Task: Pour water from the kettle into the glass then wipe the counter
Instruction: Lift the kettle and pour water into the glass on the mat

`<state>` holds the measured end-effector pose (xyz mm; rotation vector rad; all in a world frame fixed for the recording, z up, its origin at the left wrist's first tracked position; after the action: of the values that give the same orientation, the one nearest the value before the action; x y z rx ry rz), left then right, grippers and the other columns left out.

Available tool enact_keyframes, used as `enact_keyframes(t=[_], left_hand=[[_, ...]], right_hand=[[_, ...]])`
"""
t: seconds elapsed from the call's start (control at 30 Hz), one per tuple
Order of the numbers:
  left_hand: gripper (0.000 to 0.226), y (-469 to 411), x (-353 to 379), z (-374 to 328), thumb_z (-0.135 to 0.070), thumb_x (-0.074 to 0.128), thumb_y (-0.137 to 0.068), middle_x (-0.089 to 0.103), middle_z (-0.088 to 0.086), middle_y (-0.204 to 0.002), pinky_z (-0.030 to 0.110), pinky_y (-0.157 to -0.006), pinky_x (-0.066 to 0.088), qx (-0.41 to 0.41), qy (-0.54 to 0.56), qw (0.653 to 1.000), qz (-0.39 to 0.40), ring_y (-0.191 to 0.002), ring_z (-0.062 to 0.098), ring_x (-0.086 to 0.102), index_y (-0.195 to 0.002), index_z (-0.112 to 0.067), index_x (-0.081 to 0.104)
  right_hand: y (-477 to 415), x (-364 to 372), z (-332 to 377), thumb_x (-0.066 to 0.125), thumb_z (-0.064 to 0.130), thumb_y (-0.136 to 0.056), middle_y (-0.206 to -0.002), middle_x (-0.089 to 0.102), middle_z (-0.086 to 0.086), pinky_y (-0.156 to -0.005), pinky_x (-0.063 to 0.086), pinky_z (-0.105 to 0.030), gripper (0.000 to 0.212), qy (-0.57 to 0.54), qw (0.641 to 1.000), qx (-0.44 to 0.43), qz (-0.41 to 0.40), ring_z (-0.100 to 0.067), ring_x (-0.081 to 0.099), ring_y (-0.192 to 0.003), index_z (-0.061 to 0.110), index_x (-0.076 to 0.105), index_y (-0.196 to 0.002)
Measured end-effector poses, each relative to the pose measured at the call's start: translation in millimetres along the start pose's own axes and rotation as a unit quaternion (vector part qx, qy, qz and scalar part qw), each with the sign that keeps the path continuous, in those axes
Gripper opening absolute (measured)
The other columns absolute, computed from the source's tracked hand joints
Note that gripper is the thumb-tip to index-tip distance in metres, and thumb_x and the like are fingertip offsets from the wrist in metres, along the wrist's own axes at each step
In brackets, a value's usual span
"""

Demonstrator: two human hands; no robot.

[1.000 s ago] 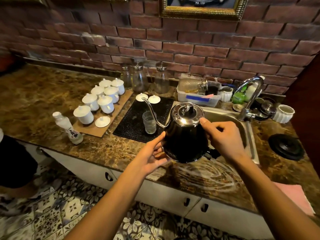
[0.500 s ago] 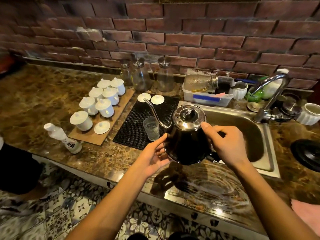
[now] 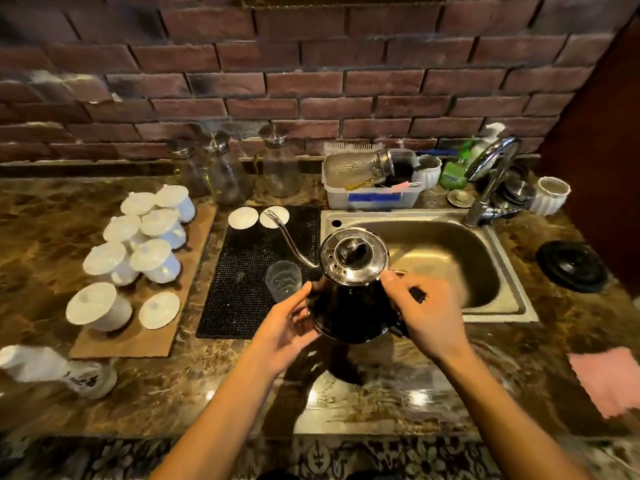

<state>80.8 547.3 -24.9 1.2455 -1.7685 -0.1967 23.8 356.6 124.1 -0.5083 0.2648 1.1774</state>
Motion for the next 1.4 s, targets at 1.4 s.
enact_keyframes(t=[1.4], left_hand=[[0.069,-12.6,-116.0,22.5,-0.058,0.084,-0.065,0.080,0.010,-0.103,0.050,-0.098,0.057,-0.214,-0.189,0.957,0.050,-0.106,0.031,0.074,-0.117,-0.016,0.072]], right_hand=[[95.2,106.1,36.1,0.059,0.064,-0.089,-0.047,0.056,-0.012,-0.052,0.041,-0.048,0.069,0.143,0.943,0.195,-0.227,-0.031,0.053,-0.047,0.008,0.056,-0.049]])
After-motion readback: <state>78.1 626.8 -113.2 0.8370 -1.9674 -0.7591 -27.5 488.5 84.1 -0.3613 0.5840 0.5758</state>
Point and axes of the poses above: each hand's wrist, its own y-axis away from the middle knuckle, its own x-axis out of the palm, z = x × y, the point moved 10 cm from there along -y, towards the middle knuckle
